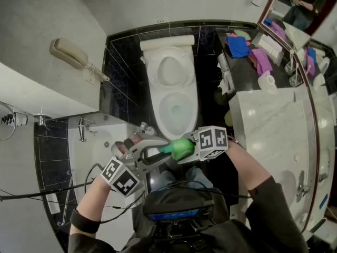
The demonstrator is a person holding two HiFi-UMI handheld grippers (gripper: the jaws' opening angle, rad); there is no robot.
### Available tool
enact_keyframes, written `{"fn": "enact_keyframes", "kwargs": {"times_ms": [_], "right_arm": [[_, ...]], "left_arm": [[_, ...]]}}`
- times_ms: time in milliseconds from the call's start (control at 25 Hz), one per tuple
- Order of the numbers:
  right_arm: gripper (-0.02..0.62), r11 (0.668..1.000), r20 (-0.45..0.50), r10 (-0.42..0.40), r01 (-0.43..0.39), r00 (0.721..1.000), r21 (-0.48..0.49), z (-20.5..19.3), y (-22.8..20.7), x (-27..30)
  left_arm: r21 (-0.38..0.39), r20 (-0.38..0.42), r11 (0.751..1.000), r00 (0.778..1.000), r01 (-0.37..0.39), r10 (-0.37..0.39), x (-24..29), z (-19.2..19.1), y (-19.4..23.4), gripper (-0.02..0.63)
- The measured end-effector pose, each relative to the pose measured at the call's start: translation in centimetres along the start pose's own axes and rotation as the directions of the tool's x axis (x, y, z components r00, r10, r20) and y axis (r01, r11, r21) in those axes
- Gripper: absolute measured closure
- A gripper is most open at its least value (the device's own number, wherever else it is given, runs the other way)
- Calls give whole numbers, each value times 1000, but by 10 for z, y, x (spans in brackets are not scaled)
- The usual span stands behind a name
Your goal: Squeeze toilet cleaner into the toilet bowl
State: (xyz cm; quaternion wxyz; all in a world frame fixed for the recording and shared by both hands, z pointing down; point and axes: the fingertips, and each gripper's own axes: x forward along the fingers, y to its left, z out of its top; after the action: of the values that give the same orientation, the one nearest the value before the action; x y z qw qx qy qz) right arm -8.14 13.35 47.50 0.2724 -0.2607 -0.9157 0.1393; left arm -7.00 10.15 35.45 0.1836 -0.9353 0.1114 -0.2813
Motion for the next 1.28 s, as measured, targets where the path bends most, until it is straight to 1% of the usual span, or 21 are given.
{"fn": "enact_keyframes", "kwargs": {"times_ms": [40, 120, 200, 280, 320, 360, 440, 480, 520, 560, 640, 680, 760, 840, 920, 1000, 1080, 1120, 1200, 1240, 1280], "right_arm": [[405, 1000, 12, 24, -24, 1000, 8, -1, 3, 1], [405, 998, 30, 60, -60, 998, 20, -5, 7, 5], [405, 996, 42, 84, -85, 996, 31, -7, 11, 7], [405, 996, 41, 78, -79, 996, 32, -8, 11, 8], [405, 998, 37, 58, -59, 998, 23, -9, 7, 9], [405, 1000, 33, 28, -28, 999, 10, -9, 3, 9], [403, 998, 20, -65, 65, 998, -25, -5, -6, 6], [403, 991, 9, -127, 127, 992, -50, -4, -13, 3], [403, 977, -3, -196, 196, 981, -80, -4, -21, -1], [403, 957, -17, -270, 267, 963, -115, -5, -30, -6], [403, 897, -41, -414, 399, 910, -190, -6, -50, -17], [403, 862, -51, -475, 453, 878, -229, -6, -58, -23], [403, 786, -61, -577, 533, 815, -311, -5, -71, -33], [402, 711, -54, -653, 588, 755, -385, 1, -80, -43], [402, 649, -39, -704, 620, 709, -442, 8, -84, -51], [402, 607, -31, -732, 631, 680, -484, 13, -87, -54], [400, 579, -28, -748, 631, 664, -517, 15, -89, -55], [400, 569, -24, -752, 631, 659, -528, 16, -89, -54], [400, 556, -8, -756, 635, 655, -535, 18, -89, -55], [399, 554, 0, -755, 638, 656, -535, 19, -88, -55], [399, 554, 7, -752, 638, 659, -535, 20, -87, -55]], "left_arm": [[39, -2, 999, 1000, 2, -2, 0, 0, -3, 474], [78, 1, 997, 1000, 7, -7, 1, 1, -7, 472], [85, 6, 996, 1000, 8, -8, 1, 1, -9, 471], [67, -1, 998, 1000, 9, -9, 3, -1, -11, 466], [39, -3, 999, 1000, 15, -15, 5, -2, -12, 434], [-7, 3, 1000, 1000, 22, -22, 6, -1, -12, 369], [-143, 48, 989, 999, 24, -17, 6, 3, -8, 340], [-227, 82, 974, 997, 17, 1, 4, 7, -3, 330], [-320, 116, 947, 993, 10, 29, 2, 10, 4, 328], [-419, 142, 908, 988, 7, 57, 0, 11, 11, 328], [-598, 153, 801, 985, 23, 85, -3, 1, 18, 328], [-659, 154, 751, 985, 39, 83, -4, -9, 18, 328], [-748, 176, 658, 981, 80, 81, -6, -27, 17, 328], [-823, 207, 554, 974, 124, 90, -9, -31, 19, 330], [-867, 229, 474, 968, 154, 103, -11, -30, 23, 330], [-886, 247, 427, 963, 179, 109, -14, -29, 27, 339], [-892, 270, 403, 957, 207, 106, -15, -27, 29, 362], [-893, 278, 395, 955, 217, 104, -16, -26, 30, 362], [-894, 285, 387, 953, 226, 102, -16, -25, 32, 396], [-894, 282, 388, 954, 223, 103, -16, -26, 33, 405], [-895, 276, 391, 955, 215, 106, -16, -27, 34, 438]]}}
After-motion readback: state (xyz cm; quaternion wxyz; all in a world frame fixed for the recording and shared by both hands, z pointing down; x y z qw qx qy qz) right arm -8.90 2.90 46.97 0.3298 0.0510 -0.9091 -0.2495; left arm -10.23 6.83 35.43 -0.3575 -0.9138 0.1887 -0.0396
